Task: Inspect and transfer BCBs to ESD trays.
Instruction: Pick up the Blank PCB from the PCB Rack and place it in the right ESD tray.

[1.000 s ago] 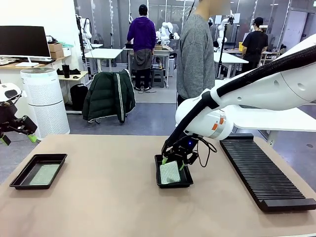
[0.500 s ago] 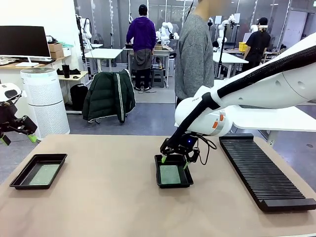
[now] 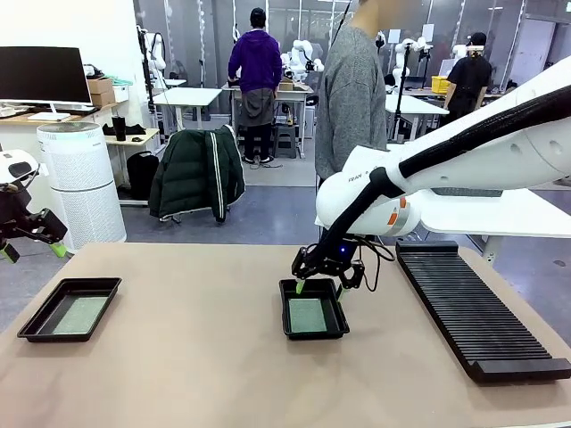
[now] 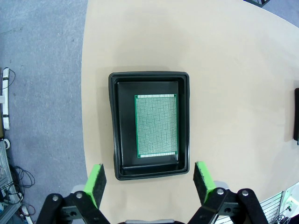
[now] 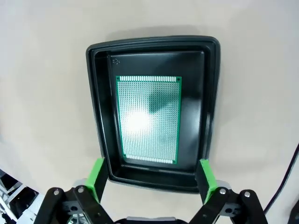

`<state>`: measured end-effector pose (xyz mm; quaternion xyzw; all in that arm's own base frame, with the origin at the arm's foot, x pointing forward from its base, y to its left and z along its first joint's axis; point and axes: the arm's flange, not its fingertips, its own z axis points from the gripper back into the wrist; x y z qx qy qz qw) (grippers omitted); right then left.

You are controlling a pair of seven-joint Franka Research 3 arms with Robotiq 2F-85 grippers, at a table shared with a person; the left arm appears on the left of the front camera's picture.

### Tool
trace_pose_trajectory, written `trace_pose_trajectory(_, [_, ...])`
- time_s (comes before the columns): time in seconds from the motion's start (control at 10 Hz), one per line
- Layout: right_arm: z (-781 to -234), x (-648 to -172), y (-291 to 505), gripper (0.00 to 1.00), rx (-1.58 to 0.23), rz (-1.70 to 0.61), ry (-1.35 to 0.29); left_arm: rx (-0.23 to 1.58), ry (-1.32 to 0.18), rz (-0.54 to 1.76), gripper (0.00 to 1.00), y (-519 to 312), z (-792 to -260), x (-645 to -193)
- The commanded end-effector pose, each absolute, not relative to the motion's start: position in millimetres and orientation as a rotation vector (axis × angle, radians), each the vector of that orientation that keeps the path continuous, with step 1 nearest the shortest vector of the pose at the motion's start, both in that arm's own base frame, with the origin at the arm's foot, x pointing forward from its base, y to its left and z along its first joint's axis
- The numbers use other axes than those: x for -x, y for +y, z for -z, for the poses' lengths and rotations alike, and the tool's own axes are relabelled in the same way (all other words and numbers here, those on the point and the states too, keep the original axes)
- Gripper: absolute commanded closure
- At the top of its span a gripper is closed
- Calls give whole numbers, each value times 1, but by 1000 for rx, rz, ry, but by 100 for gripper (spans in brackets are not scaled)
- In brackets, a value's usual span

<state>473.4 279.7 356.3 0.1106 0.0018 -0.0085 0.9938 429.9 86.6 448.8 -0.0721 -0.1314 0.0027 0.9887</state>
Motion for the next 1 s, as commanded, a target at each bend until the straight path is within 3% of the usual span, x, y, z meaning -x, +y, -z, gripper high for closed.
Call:
trace_pose_trajectory(0.0, [-378,-468,283,0,-149,31,2,139,-261,-2,0,89,-447,-430])
trace_pose_trajectory(0.9, [-419,-459,271,0,-66,3,-25,139,-261,-2,0,89,-447,-430])
